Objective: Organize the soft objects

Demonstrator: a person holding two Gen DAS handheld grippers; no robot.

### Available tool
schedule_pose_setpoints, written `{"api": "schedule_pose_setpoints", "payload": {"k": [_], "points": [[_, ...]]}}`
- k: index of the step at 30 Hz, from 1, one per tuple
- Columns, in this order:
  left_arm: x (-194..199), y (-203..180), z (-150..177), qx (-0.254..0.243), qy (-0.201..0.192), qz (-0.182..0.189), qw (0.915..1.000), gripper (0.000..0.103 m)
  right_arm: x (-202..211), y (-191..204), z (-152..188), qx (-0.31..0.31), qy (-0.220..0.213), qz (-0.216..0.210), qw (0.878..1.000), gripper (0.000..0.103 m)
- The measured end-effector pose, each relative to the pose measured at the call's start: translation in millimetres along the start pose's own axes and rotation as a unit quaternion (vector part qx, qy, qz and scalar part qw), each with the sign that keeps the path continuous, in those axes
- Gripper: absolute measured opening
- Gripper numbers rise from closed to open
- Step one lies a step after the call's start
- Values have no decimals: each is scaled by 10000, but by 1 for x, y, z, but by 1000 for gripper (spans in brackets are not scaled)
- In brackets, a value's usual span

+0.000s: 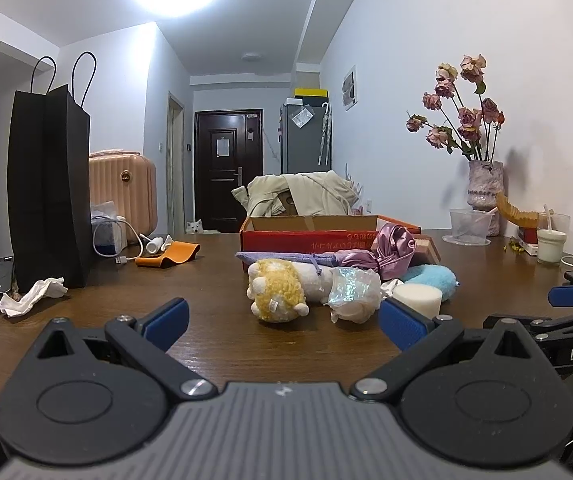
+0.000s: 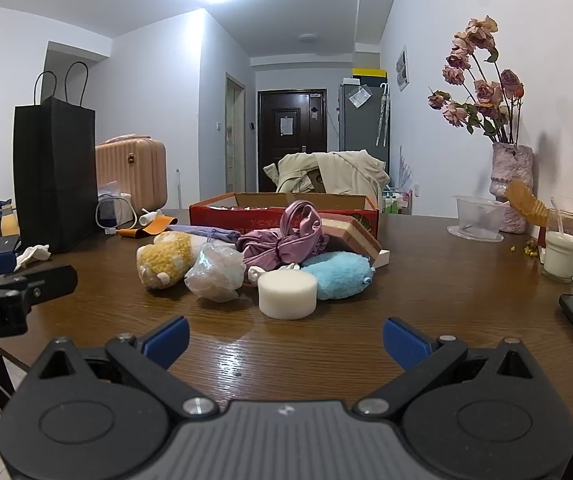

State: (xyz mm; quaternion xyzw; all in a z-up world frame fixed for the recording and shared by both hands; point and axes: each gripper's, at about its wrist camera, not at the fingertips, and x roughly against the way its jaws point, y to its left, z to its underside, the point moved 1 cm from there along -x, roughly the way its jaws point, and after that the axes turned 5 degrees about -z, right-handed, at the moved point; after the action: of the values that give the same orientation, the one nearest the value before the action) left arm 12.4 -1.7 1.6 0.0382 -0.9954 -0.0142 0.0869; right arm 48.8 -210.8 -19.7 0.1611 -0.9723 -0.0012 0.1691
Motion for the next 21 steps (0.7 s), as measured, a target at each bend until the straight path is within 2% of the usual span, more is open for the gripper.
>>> {"api": "schedule_pose_setpoints", "payload": {"k": [21], "points": [[1,-1,2,-14,-49,-16,10000,103,-2,0,-1,-1,-6,14,10000,103]]}}
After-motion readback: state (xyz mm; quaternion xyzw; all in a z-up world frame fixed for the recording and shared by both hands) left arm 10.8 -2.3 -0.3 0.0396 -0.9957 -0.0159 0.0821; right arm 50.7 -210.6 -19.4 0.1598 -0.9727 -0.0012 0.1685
